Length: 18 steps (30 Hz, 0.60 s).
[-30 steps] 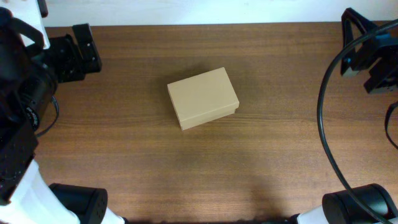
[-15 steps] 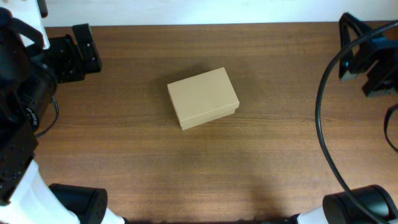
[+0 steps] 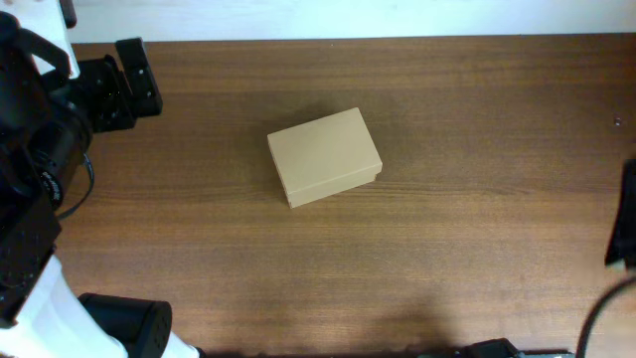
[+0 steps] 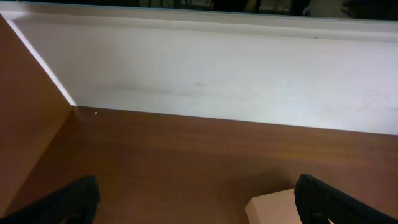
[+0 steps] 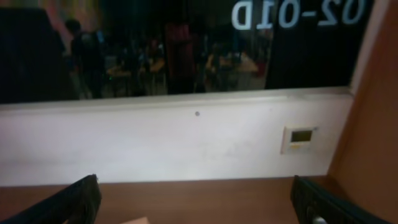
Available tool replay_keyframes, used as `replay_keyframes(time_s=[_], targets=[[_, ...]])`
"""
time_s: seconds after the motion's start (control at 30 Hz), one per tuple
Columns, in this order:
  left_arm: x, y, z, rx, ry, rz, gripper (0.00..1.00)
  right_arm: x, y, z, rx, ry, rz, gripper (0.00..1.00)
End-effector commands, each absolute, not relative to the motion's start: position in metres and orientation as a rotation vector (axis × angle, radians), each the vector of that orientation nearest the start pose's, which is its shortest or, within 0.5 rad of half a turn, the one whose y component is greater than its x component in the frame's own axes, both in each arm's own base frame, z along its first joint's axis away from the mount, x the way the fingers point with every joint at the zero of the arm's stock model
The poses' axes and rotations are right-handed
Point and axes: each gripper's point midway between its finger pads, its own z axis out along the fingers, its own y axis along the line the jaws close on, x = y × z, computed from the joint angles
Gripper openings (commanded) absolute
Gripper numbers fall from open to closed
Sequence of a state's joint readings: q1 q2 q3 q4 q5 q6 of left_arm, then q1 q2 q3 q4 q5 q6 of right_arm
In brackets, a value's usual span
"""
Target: Pack container
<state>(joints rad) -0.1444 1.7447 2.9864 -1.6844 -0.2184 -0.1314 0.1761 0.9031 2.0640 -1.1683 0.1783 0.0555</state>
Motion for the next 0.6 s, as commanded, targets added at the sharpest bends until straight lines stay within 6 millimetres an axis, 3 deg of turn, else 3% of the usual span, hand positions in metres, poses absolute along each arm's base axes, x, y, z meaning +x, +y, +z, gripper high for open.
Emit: replay_keyframes(time_s=[0.0, 0.13, 0.4, 0.57], targets=[[0.31, -0.004, 0.52, -0.135, 2.002, 0.062, 1.0, 0.156, -0.012, 0.526, 0.079, 1.63, -0.008, 0.99], [0.31, -0.004, 0.52, -0.135, 2.002, 0.062, 1.0, 0.16, -0.011, 0.479, 0.079, 1.635, -0.009, 0.99], [0.31, -0.004, 0.52, -0.135, 2.002, 0.062, 1.0, 0.179, -0.022, 0.344, 0.128, 1.853, -0.102, 0.99], [0.31, -0.004, 0.52, -0.135, 2.002, 0.062, 1.0, 0.184, -0.025, 0.28, 0.139, 1.943, -0.128, 0.99]])
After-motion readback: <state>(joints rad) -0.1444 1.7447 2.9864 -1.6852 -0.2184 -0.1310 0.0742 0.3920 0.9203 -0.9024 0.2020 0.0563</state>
